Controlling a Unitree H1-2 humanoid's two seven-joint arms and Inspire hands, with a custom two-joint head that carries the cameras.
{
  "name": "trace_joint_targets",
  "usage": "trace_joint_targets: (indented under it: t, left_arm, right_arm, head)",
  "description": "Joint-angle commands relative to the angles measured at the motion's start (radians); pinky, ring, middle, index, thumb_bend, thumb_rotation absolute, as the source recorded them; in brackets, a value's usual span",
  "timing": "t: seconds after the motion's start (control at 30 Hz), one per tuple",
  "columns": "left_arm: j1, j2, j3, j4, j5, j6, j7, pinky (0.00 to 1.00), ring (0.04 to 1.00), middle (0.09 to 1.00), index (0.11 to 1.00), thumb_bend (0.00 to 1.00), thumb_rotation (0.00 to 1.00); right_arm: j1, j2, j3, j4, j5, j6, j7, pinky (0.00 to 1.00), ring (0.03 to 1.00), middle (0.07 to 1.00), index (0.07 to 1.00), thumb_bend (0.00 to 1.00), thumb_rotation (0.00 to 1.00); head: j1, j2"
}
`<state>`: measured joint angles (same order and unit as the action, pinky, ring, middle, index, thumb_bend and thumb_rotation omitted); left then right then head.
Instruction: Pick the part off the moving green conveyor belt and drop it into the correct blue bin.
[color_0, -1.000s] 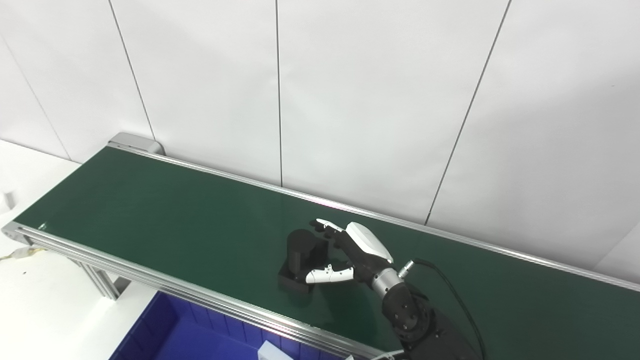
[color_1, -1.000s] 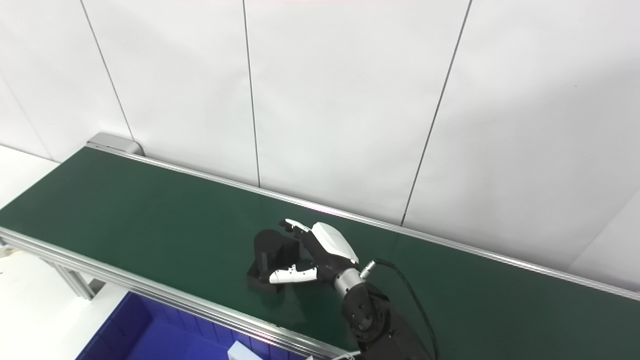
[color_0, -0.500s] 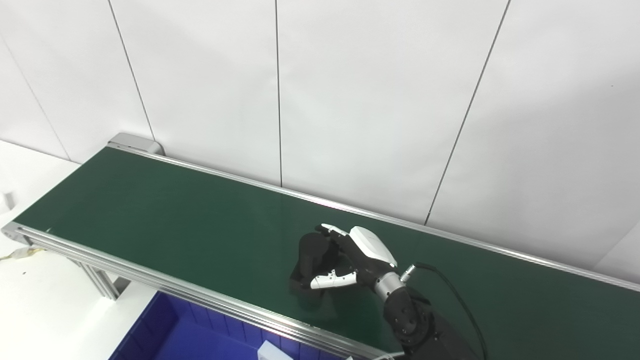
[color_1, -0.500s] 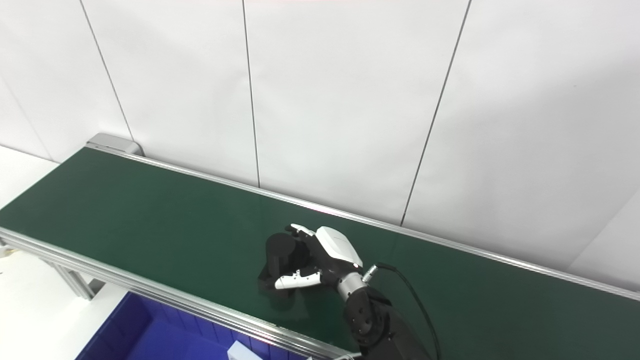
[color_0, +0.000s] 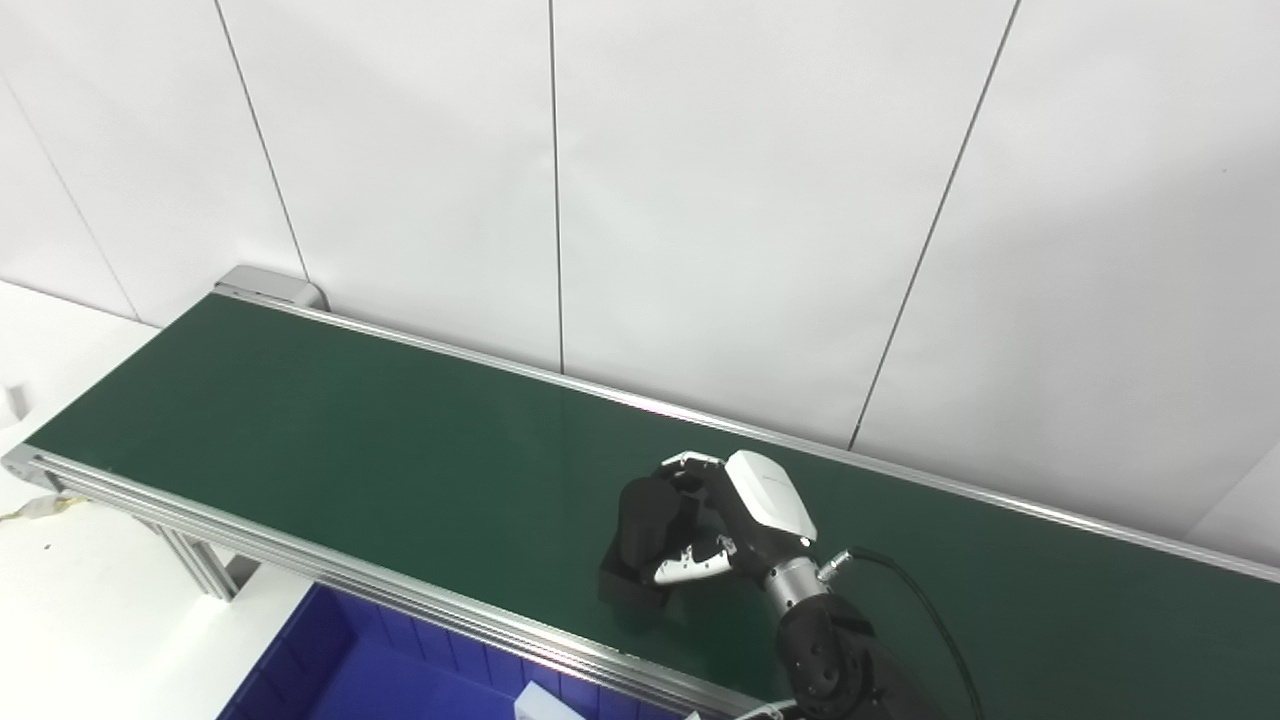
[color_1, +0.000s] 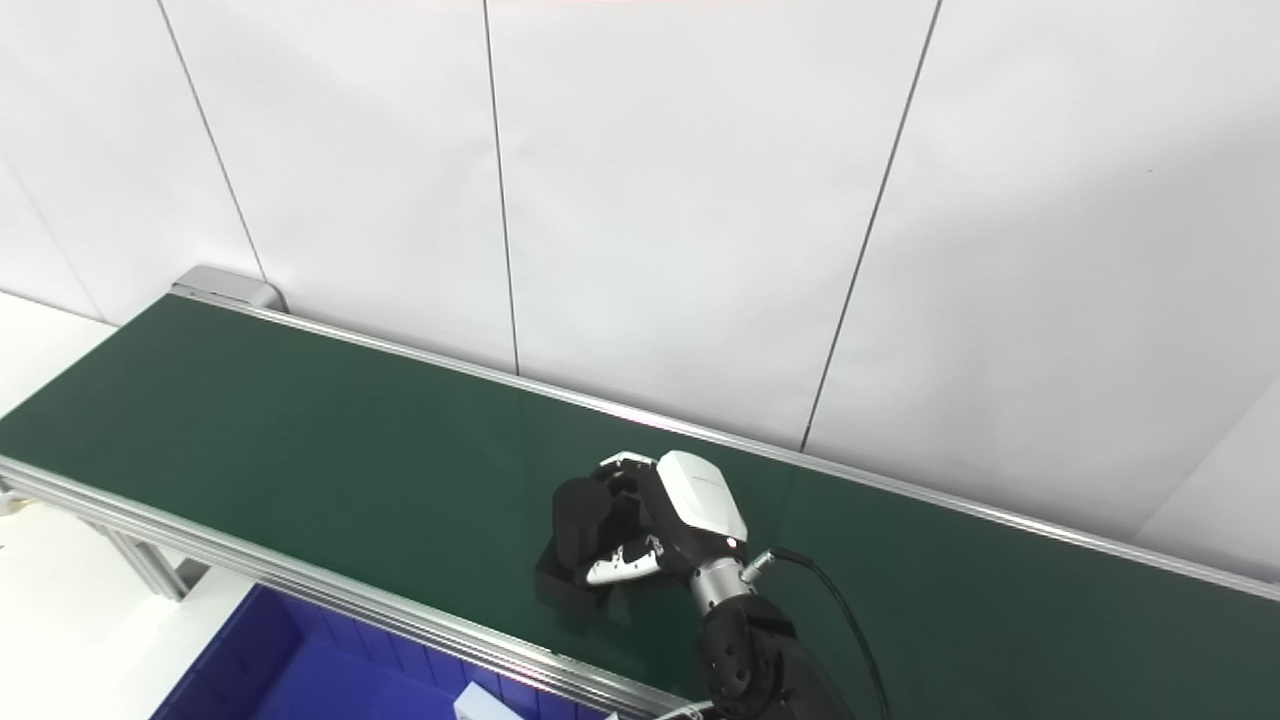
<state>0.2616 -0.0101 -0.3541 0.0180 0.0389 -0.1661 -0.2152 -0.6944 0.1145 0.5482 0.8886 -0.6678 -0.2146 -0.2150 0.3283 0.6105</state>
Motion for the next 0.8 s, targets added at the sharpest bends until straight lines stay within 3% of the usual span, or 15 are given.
trace_joint_targets:
  t: [0.0, 0.77]
  left_arm:
    - [-0.005, -0.004, -0.002, -0.035, -0.016, -0.014, -0.011, 0.76, 0.841, 0.898, 0.907, 0.99, 0.39]
    - [-0.007, -0.003, -0.004, -0.038, -0.019, -0.007, -0.010, 0.80, 0.869, 0.918, 0.911, 1.00, 0.39]
  right_arm:
    - [-0.035, 0.020, -0.001, -0.003, -0.005, -0.052, -0.055, 0.42, 0.492, 0.467, 0.511, 0.53, 0.00]
    - [-0.025, 0.015, -0.012, -0.030, 0.011, -0.040, -0.043, 0.39, 0.463, 0.463, 0.506, 0.53, 0.00]
  head:
    - [0.001, -0.001]
    - [-0.008, 0.000]
